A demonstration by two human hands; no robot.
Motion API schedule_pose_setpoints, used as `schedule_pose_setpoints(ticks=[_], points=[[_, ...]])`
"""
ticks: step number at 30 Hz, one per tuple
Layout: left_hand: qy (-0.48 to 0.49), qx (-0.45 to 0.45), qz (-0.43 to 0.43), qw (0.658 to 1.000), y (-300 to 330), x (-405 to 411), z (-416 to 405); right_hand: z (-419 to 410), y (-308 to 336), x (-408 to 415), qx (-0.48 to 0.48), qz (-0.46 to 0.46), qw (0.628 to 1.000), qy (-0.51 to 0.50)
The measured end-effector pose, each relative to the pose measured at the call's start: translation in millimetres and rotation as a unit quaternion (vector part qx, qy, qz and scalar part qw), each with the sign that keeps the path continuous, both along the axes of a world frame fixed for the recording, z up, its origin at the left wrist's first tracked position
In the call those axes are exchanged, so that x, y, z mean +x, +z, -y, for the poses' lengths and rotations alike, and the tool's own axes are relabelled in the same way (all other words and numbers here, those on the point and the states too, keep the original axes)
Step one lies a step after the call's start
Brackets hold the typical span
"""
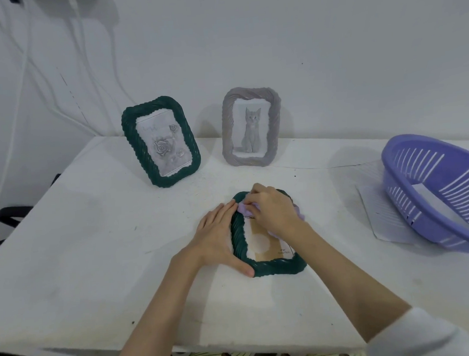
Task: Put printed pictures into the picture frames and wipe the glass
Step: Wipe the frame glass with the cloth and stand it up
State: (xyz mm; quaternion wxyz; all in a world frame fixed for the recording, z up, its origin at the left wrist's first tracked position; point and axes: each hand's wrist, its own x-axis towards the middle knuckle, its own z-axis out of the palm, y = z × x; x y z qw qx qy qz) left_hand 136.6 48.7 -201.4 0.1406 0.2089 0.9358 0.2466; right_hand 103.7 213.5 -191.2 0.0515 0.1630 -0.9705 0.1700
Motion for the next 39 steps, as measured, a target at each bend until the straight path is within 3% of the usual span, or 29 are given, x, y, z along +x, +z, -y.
schedule_pose_setpoints(ticks=[3, 7, 14, 19, 25, 30, 34, 39], points=[[0.002, -0.006, -0.002, 1.000, -1, 0, 0, -8, 2, 18, -0.034, 0.020, 0.999, 0.033], [0.003, -0.013, 0.002, 1.000, -1, 1, 1, -31, 6, 41, -0.010, 0.050, 0.996, 0.074], [0.000, -0.008, 0.004, 1.000, 0, 1, 0, -31, 6, 10, -0.028, 0.013, 0.998, -0.057], [-0.005, -0.023, -0.003, 1.000, -2, -1, 1, -3, 6, 39, -0.016, 0.017, 1.000, 0.020], [-0.005, -0.024, -0.012, 1.000, -3, -3, 0, -31, 17, 90, 0.018, 0.066, 0.996, 0.056], [-0.007, -0.017, -0.004, 1.000, -2, -3, 1, -60, 18, 64, 0.011, 0.080, 0.997, -0.021], [-0.009, -0.016, 0.007, 1.000, 0, -1, 1, -51, 11, 18, -0.010, 0.029, 0.997, -0.078], [-0.004, -0.014, 0.003, 1.000, 0, 1, 0, -15, 4, -2, 0.002, -0.011, 1.000, -0.025]])
